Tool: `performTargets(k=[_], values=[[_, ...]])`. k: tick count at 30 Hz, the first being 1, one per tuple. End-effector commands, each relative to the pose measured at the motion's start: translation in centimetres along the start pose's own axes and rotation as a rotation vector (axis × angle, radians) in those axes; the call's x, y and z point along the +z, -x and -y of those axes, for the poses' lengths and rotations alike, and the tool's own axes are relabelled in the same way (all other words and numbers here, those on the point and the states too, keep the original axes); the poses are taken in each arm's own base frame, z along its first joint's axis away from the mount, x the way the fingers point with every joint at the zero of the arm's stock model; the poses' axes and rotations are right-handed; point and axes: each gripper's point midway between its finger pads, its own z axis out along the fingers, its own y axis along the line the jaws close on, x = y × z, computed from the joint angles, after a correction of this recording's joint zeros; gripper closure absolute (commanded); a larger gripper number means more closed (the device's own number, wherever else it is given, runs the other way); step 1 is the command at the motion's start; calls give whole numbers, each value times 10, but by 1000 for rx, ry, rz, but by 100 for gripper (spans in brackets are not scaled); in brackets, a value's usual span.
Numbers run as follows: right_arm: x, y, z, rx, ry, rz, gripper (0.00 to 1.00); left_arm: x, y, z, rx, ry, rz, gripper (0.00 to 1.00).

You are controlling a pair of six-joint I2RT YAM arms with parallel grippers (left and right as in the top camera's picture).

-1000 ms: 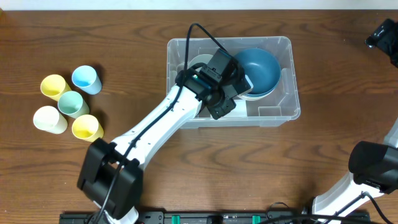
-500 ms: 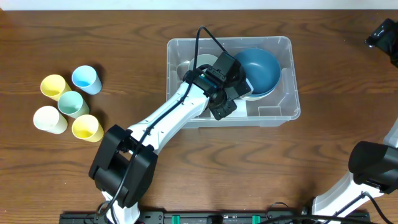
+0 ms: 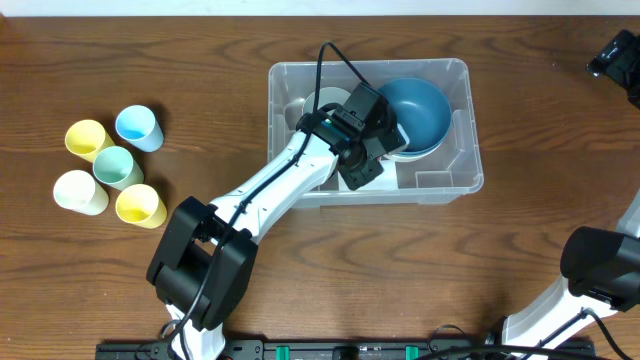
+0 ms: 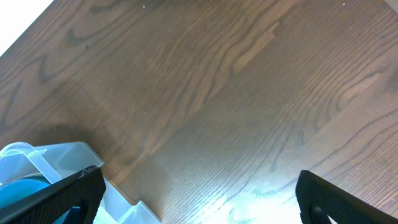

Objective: Pack container
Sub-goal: 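Lower the pink cup into the bin beside the bowl stacks, then open the left gripper and retract it to the cups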

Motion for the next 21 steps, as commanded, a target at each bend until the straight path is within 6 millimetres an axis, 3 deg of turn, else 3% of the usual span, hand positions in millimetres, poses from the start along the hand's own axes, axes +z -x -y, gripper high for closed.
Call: performTargets(k=[1,3,10,15,21], values=[[4,0,2,17,-10,-9,1,6,-3,2,-5,-8,-15,23],[4,0,2,17,-10,-9,1,6,-3,1,-5,-7,-13,16],[4,0,2,17,-10,-9,1,-7,4,-11,-37,66,10,11],[4,0,2,17,-10,-9,1,-43,21,-22,-43,153,85,8],[4,0,2,17,-10,-9,1,-97,38,-22,-39,203,202,6]])
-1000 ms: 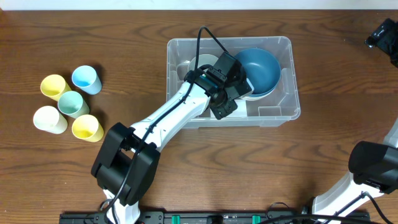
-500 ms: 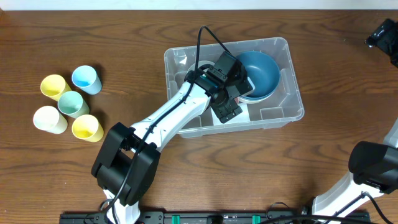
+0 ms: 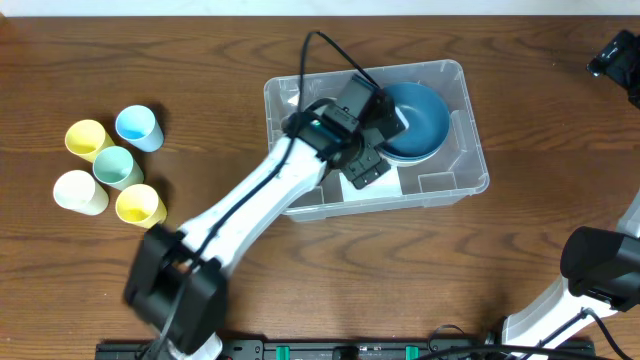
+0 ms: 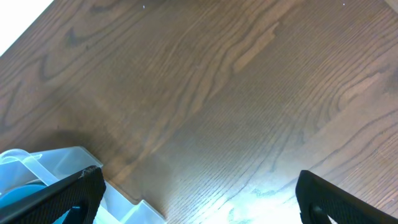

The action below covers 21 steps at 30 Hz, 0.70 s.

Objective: Pack container
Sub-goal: 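Open the left gripper and retract it to the cups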

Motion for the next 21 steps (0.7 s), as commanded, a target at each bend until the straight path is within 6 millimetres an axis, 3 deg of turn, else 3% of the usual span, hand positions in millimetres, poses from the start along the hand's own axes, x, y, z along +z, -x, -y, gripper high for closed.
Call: performTargets(k=[1,5,9,15,18,21], values=[[4,0,2,17,-10,-9,1,-44,21,-12,-30,70,98,6],[4,0,2,17,-10,-9,1,-76,15,-39,-162,200,113,6],[4,0,2,17,-10,-9,1,-110,-18,-83,-440,348,91,6],[4,0,2,17,-10,-9,1,-147,-125,-155,-989,541,-38,6],[4,0,2,17,-10,-9,1,-158,-177,-180,-1140,606,-113,6],[4,0,2,17,-10,-9,1,-162,-211,-196,-1234,629,-151,6]])
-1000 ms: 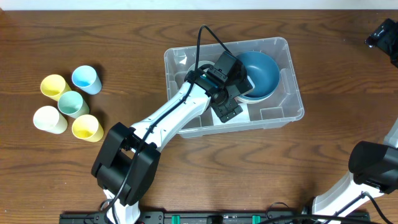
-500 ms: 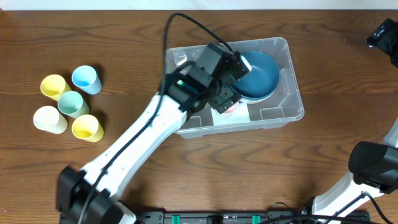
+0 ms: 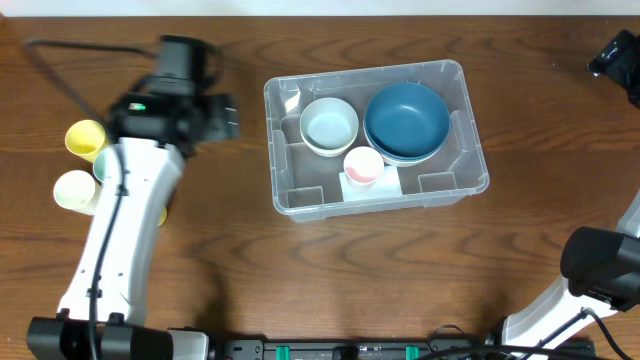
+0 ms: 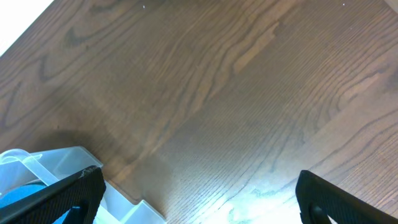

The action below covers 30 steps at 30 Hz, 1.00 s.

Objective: Pack container
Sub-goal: 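Open the left gripper and retract it to the cups, then grasp the light blue cup with the left gripper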

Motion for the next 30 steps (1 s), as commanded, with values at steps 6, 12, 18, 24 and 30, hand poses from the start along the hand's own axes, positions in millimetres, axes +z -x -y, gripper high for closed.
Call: performTargets(k=[6,12,18,24,30], values=[[4,0,2,17,-10,-9,1,47,14,-54,-185,84,-29,6],[4,0,2,17,-10,-9,1,101,31,-46,-34,79,-15,6],[4,0,2,17,-10,-9,1,153,25,-50,-9,95,-62,6],[4,0,2,17,-10,-10,1,178,16,-59,-25,110,-100,6],[4,0,2,17,-10,-10,1,194,2,-61,-24,116,-151,33]])
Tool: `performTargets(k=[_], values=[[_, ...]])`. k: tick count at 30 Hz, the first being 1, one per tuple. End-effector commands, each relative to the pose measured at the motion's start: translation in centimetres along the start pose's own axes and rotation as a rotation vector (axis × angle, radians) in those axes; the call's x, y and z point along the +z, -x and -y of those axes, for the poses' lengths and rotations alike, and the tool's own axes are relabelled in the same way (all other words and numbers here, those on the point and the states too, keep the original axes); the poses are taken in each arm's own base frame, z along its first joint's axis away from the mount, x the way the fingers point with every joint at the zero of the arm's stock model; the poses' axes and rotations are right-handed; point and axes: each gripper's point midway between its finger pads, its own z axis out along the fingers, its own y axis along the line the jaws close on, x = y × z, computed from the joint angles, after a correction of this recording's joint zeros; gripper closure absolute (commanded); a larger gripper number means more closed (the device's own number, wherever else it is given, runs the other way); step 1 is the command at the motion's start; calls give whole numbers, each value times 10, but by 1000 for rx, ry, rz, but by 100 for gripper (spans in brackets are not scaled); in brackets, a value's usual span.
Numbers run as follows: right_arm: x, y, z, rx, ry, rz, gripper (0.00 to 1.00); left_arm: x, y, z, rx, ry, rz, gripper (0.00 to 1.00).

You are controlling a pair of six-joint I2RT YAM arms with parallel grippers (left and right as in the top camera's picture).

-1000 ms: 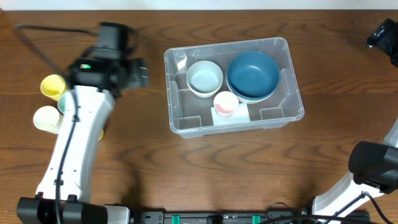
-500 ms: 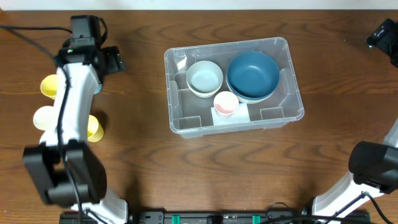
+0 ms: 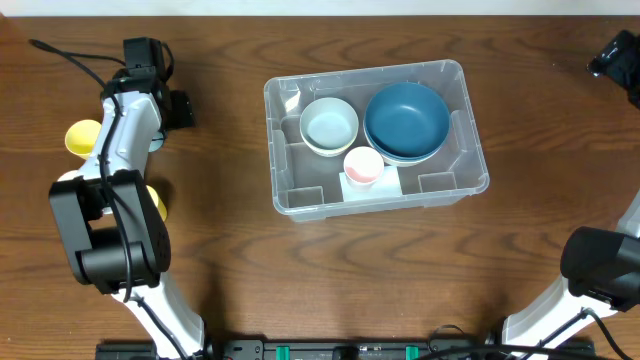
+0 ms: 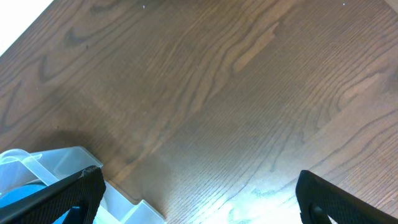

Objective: Pack container
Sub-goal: 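Grasp the light blue cup with the left gripper, then carry the light blue cup into the bin onto the pink cup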

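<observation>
A clear plastic container (image 3: 470, 150) sits mid-table. Inside it are a pale blue bowl (image 3: 329, 125), a large dark blue bowl (image 3: 405, 120) and a small pink cup (image 3: 363, 165). At the far left, my left gripper (image 3: 172, 108) hangs over a group of cups. A yellow cup (image 3: 80, 137) shows clearly and another yellow cup (image 3: 153, 205) shows as a sliver. The arm hides the other cups, and the jaws' state does not show. My right gripper (image 4: 199, 208) is open over bare wood beside the container's corner (image 4: 43, 165), and it holds nothing.
The left arm's black base links (image 3: 105, 235) lie along the left side of the table. The right arm's base (image 3: 600, 265) is at the lower right, its wrist (image 3: 615, 55) at the top right corner.
My left arm has swung further left and back, from beside the container's left wall to above the cups. The container, its contents and the right arm have not moved.
My left gripper was down inside the container beside the bowls. Then the container stood slightly shifted with the gripper still in it. Then the arm was out at the left, with a pink cup standing in the container. It is now over the cups.
</observation>
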Motion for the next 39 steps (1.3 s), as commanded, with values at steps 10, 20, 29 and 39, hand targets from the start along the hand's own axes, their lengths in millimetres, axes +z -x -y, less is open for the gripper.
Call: performTargets(k=[10,20,29,39], values=[[4,0,2,17,-10,-9,1,12,-16,-1,9,12,-66,94],[4,0,2,17,-10,-9,1,-52,-11,34,31,-96,-28,94],[4,0,2,17,-10,-9,1,-218,-15,98,203,-393,231,94],[4,0,2,17,-10,-9,1,-307,-101,190,709,-640,312,94]])
